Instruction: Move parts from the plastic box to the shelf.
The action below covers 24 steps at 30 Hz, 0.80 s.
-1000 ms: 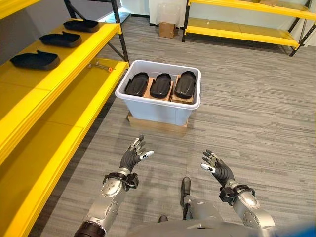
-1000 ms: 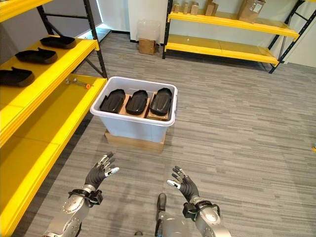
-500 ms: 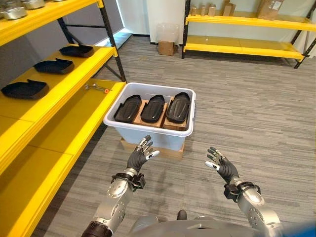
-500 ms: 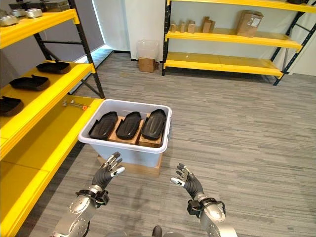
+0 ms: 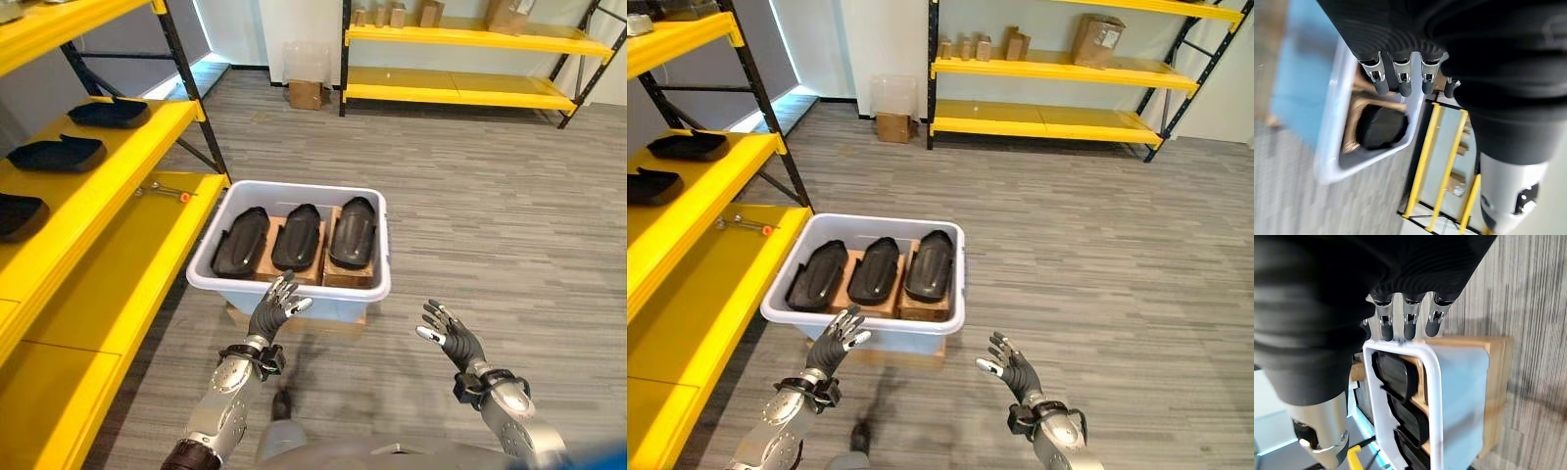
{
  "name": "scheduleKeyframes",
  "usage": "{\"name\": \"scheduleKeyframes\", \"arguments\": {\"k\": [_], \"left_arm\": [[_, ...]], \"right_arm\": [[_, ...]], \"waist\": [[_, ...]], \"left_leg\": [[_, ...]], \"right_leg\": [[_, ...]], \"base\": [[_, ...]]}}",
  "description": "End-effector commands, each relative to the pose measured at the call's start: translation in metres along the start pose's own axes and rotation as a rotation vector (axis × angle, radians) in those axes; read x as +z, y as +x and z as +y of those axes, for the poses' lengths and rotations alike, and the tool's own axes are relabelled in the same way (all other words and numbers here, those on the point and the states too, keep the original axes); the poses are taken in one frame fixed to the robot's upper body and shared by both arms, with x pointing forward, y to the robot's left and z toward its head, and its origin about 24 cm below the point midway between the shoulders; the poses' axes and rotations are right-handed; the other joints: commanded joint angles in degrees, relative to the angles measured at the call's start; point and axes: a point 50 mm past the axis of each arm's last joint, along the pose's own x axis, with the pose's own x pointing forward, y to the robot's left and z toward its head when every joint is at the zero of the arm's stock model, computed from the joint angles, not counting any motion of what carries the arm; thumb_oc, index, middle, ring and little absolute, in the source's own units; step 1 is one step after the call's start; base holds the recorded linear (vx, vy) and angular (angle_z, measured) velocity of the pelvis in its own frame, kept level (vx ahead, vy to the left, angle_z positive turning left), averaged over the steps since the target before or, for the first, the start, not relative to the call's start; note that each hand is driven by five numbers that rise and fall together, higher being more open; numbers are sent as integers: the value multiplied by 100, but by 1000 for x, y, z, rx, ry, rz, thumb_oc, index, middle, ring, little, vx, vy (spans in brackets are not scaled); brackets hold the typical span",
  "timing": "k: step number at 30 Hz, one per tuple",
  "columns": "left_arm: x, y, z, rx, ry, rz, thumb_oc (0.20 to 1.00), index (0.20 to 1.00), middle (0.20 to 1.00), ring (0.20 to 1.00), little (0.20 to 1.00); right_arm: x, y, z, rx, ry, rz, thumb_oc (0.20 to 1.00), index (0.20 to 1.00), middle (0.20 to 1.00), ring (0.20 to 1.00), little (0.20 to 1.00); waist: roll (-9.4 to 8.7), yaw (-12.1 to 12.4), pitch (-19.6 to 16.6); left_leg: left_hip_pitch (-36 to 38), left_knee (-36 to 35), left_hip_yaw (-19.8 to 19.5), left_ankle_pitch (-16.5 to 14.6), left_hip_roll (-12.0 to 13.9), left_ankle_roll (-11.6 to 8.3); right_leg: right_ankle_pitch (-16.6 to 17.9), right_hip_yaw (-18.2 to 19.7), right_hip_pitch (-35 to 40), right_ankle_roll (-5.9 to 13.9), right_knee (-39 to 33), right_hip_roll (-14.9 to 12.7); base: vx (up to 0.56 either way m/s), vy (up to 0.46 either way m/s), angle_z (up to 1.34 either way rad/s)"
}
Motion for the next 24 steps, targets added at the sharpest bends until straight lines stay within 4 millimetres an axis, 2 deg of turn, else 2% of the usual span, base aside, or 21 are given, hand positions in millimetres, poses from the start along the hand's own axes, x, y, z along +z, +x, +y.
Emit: {"name": "scheduleKeyframes", "arguments": {"k": [1,4,5,7,8,9,10,11,13,15,16,17,18,19,21,22,23,24], "left_arm": [[22,-2,-1,-56,44,-102,1000,1000,1000,1000,1000],[24,-1,-1,-60,56,-108,1000,1000,1000,1000,1000],[27,0,-1,-65,70,-115,1000,1000,1000,1000,1000],[28,1,-1,-68,76,-115,1000,1000,1000,1000,1000],[29,1,-2,-72,82,-118,1000,1000,1000,1000,1000],[31,2,-1,-70,96,-122,1000,1000,1000,1000,1000],[33,2,0,-69,105,-128,1000,1000,1000,1000,1000],[33,2,0,-68,113,-129,1000,1000,1000,1000,1000],[35,3,1,-68,131,-130,1000,1000,1000,1000,1000],[33,2,2,-69,135,-119,1000,1000,1000,1000,1000],[33,2,3,-67,134,-117,1000,1000,1000,1000,1000],[33,2,3,-67,134,-117,1000,1000,1000,1000,1000],[31,1,3,-65,125,-111,1000,1000,1000,1000,1000],[29,2,3,-60,113,-106,1000,1000,1000,1000,1000],[30,2,2,-62,110,-107,1000,1000,1000,1000,1000],[30,2,1,-68,109,-109,1000,1000,1000,1000,1000],[29,2,0,-75,106,-106,1000,1000,1000,1000,1000],[25,0,-1,-78,101,-99,1000,1000,1000,1000,1000]], "right_arm": [[28,10,14,64,6,-143,1000,1000,1000,1000,1000],[29,11,19,86,4,-142,1000,1000,1000,1000,1000],[30,13,23,97,-1,-146,1000,1000,1000,1000,1000],[29,15,24,99,-3,-142,1000,1000,1000,1000,1000],[28,16,26,105,-4,-141,1000,1000,1000,1000,1000],[28,17,30,119,2,-141,1000,1000,1000,1000,1000],[28,17,32,128,3,-144,1000,1000,1000,1000,1000],[29,18,34,134,3,-146,1000,1000,1000,1000,1000],[27,19,37,143,-1,-140,1000,1000,1000,1000,1000],[26,20,39,156,-1,-131,1000,1000,1000,1000,1000],[27,20,40,164,-6,-131,1000,1000,1000,1000,1000],[27,20,39,164,-7,-131,1000,1000,1000,1000,1000],[27,21,40,164,-8,-129,1000,1000,1000,1000,1000],[28,23,40,159,-5,-129,1000,1000,1000,1000,1000],[29,23,40,162,-12,-131,1000,1000,1000,1000,1000],[30,23,41,164,-14,-135,1000,1000,1000,1000,1000],[30,22,40,168,-13,-134,1000,1000,1000,1000,1000],[27,20,39,162,-8,-126,1000,1000,1000,1000,1000]], "waist": [[-144,151,-101],[-161,164,-135],[-168,167,-154],[-158,169,-166],[-140,171,-172],[-111,157,-148],[-92,136,-106],[-49,133,-61],[55,163,22],[118,126,74],[119,161,82],[125,155,89],[127,170,124],[103,155,113],[97,111,157],[77,30,180],[34,16,163],[-46,38,49]], "left_leg": [[-4,249,11,-462,-166,159],[0,315,66,-601,-327,270],[-4,375,124,-726,-509,382],[4,371,144,-762,-578,434],[44,338,151,-796,-657,499],[96,289,160,-853,-807,631],[119,275,148,-865,-864,682],[172,244,143,-873,-875,726],[342,113,191,-890,-901,795],[543,-71,238,-866,-890,807],[603,-142,324,-854,-903,804],[620,-155,317,-853,-894,798],[716,-219,398,-856,-899,778],[767,-253,455,-857,-912,758],[805,-242,467,-885,-902,748],[807,-206,387,-885,-911,750],[817,-184,383,-907,-914,739],[838,-195,459,-967,-920,693]], "right_leg": [[121,11,-408,424,430,-558],[184,29,-498,526,554,-729],[340,50,-622,648,766,-904],[398,66,-722,686,908,-961],[508,67,-831,733,1099,-1029],[843,146,-1127,762,1673,-1166],[1083,157,-1299,754,1977,-1217],[1169,91,-1420,734,2227,-1236],[1175,-268,-1634,668,2683,-1316],[904,-546,-1879,590,2781,-1092],[768,-851,-1951,538,2575,-1021],[765,-863,-1931,532,2563,-1012],[656,-1224,-1992,513,2221,-919],[663,-1416,-2135,507,1768,-774],[720,-1302,-2228,519,1678,-702],[749,-987,-2301,548,1695,-598],[733,-806,-2152,545,1498,-512],[648,-770,-1805,458,1021,-386]], "base": [[162,307,12],[125,278,2],[109,304,-5],[88,250,9],[100,307,10],[114,394,-2],[82,368,-5],[40,262,1],[67,253,3],[90,161,-17],[65,64,-21],[77,38,-21],[86,-21,-20],[88,-19,-23],[57,-42,-25],[81,-81,-13],[154,-164,11],[126,-137,27]]}}
